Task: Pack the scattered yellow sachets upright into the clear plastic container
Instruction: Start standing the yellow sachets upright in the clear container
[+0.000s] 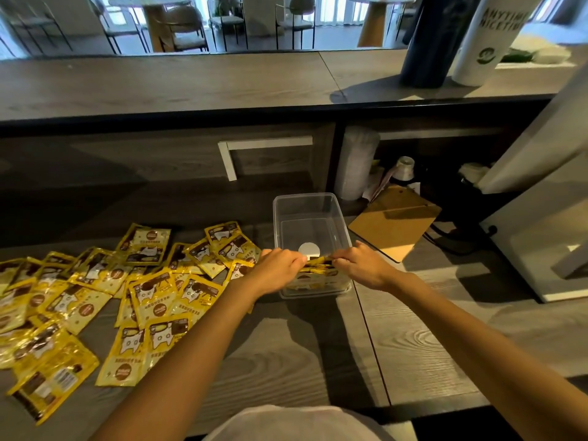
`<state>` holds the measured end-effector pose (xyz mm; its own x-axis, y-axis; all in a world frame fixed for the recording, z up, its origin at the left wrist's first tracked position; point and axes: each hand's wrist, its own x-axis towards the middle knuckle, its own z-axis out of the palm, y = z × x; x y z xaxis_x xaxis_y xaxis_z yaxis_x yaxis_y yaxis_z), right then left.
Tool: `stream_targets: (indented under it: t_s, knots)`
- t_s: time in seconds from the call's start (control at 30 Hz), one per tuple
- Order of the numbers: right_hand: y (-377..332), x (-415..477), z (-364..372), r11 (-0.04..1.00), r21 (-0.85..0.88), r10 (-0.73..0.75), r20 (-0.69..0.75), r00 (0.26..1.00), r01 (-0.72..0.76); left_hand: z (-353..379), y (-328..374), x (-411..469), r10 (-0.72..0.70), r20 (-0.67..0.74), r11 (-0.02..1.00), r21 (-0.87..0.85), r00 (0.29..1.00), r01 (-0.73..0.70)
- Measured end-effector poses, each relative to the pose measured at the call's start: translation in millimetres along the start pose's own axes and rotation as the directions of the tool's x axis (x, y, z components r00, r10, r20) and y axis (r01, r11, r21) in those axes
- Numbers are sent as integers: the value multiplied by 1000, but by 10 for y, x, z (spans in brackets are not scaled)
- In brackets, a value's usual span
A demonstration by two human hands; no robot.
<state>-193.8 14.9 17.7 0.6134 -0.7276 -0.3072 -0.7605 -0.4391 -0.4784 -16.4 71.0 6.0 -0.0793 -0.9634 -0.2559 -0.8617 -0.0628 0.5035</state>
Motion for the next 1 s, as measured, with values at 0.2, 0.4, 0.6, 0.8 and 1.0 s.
stream_targets:
  t_s: [0.2,0.4,0.6,0.8,1.0]
  knots:
    - [12,79,69,994,-106,-21,-18,1000,19,-13,-100,-12,-35,-141,990,-140,989,16]
    - [-355,157,100,955,-256,-213,-242,947,149,-180,-300,-146,-166,-410,977,-189,897,94]
    - [-905,296,589,789,-386,-563,-142,814,478,-93,-844,-428,-492,-455,869,-302,742,392]
    - [-1052,498,1113,775,-449,-320,327,889,445,223,-1235,-730,-597,-299,793,-85,744,603]
    - [-960,537,1300,687,-586,-270,342,900,429,456,-1311,-899,-558,-277,829,-132,782,544]
